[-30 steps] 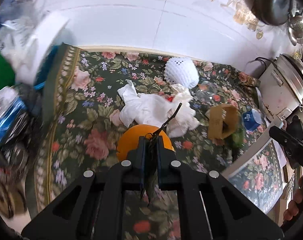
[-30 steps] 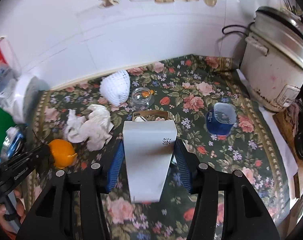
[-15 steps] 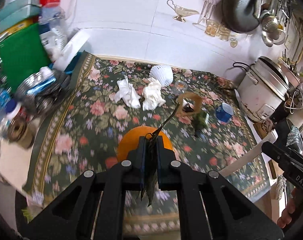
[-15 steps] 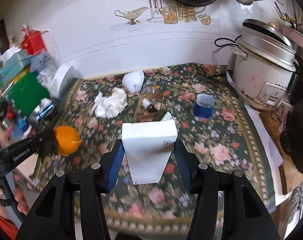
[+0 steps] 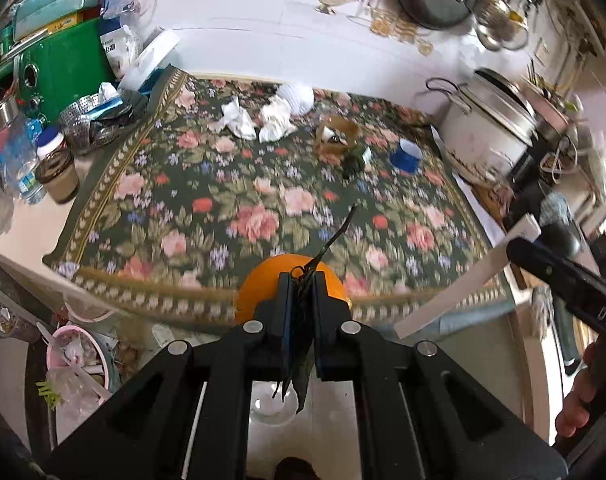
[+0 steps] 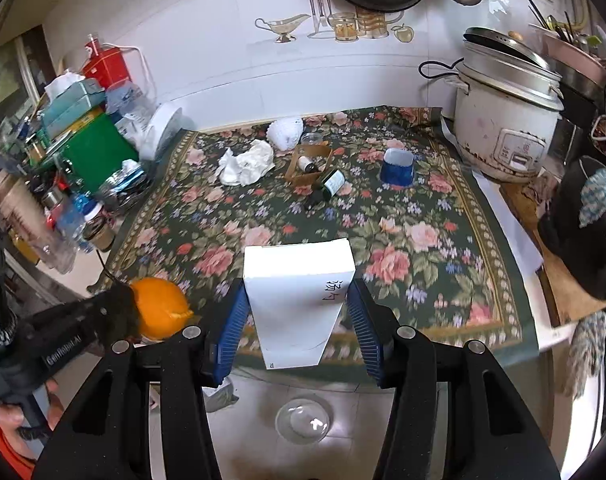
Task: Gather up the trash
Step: 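Carry the orange peel and white box down over the white floor bucket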
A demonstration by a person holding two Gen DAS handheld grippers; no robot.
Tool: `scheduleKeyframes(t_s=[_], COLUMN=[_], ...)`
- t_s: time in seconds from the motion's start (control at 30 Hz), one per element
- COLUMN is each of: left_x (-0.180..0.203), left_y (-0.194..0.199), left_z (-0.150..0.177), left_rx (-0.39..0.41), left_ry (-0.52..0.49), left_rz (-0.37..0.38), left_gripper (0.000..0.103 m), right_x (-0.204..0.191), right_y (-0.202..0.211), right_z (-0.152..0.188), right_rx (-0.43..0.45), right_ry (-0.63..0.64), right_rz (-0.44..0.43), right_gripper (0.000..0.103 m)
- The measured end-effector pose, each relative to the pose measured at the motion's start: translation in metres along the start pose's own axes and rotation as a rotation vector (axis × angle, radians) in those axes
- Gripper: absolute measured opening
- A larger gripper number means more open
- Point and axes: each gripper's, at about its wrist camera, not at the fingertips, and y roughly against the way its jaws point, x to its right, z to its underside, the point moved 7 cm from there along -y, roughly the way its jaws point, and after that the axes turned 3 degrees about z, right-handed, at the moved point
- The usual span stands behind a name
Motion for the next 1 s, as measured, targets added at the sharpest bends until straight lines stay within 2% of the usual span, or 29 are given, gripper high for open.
scheduleKeyframes(t_s=[0.27,0.47,0.63,0.77,1.0], left_x=[-0.013,-0.031,-0.048,-0.061,-0.095], left_y=[-0.003,-0.037,-0.099,-0.164,-0.288], left_z=[0.060,0.122,0.184,0.239,0.331], left_rx=[-0.077,-0.168,-0.265,-0.327,-0.399], left_ry=[-0.037,-0.076,-0.054,-0.026,0.049], left_rz=[0.038,0.068,0.102,0.120,0.127], left_gripper=[0.007,0.007,0.007,0.007,0.007], right_x=[-0.019,-0.031,-0.029,-0.016,0.017], right_y=[0.003,-0.025,-0.073,-0.131,-0.238], right_z=[0.049,0.106,0.166,0.224,0.312], right_rx=[-0.038,-0.095,-0.177,-0.255,-0.337], right_ry=[-0.044,-0.073,-0.092,-0.101,-0.133], right_rz=[-0.003,0.020,0.042,0.052,0.051], right_gripper=[0.048,0.048,0.048,0.048,0.048])
